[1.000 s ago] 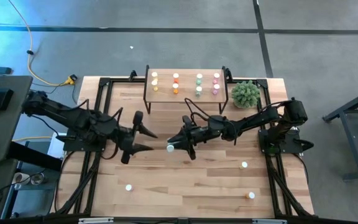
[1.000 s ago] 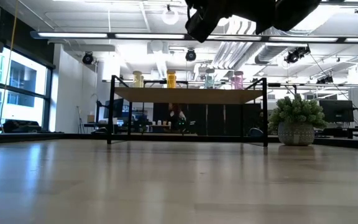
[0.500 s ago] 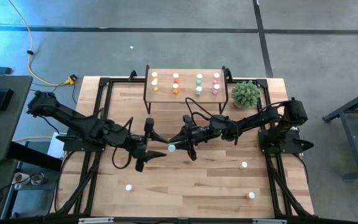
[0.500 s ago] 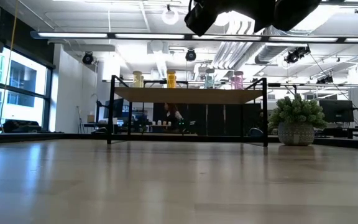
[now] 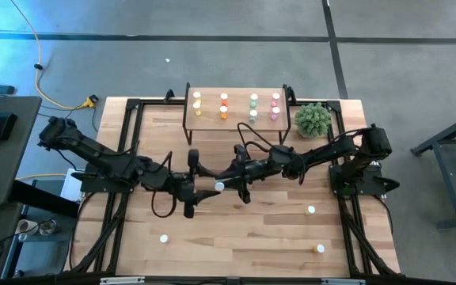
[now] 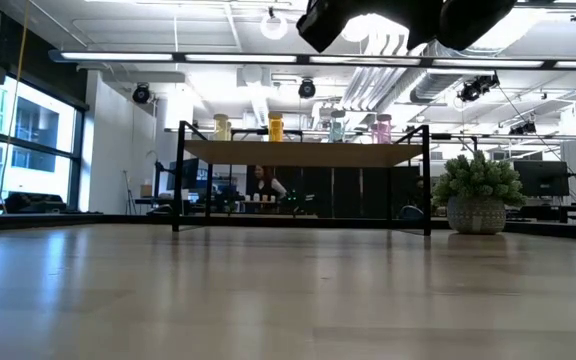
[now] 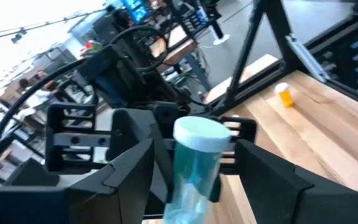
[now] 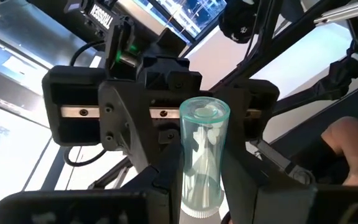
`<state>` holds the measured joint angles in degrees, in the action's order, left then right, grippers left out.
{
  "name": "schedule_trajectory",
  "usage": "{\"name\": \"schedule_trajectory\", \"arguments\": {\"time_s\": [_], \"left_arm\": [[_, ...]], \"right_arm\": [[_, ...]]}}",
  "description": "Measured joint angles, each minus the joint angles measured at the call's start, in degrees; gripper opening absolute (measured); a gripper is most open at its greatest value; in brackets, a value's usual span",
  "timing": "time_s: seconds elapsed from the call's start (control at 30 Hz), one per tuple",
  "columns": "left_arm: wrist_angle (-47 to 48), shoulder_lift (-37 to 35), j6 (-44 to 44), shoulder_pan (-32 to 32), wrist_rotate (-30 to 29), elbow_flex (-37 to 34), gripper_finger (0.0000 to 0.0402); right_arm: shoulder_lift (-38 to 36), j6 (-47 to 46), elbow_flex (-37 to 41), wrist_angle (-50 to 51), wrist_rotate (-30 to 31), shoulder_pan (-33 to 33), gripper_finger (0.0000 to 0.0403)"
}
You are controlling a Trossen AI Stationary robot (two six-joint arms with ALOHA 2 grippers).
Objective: Pick and place medicine bottles onto shelf by color
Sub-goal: Put the blue pill bottle on the shelf aligned with the other blue pill bottles
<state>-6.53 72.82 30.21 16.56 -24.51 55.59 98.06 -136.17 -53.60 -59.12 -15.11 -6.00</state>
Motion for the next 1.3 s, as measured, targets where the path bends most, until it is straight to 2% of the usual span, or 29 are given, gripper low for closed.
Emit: {"name": "schedule_trajectory", "arguments": {"time_s": [0.53, 0.67, 1.0, 1.3], "left_arm": [[-1.4, 0.6, 0.0, 0.0, -0.2, 0.0, 0.0155], [-2.6, 0.7, 0.0, 0.0, 0.5, 0.0, 0.0157], [-3.6, 0.7, -0.1, 0.2, 1.4, 0.0, 0.0158], [-3.8, 0.6, 0.0, 1.1, 0.1, 0.0, 0.0181]], "right_arm": [[0.0, 0.1, 0.0, -1.6, -2.5, 0.0, 0.0074], [0.0, 0.1, 0.0, -1.9, -4.7, 0.1, 0.0074], [0.0, 1.1, -0.1, -1.7, -5.0, 0.1, 0.0074], [0.0, 1.2, 0.0, -1.4, -5.7, 1.0, 0.0074]]}}
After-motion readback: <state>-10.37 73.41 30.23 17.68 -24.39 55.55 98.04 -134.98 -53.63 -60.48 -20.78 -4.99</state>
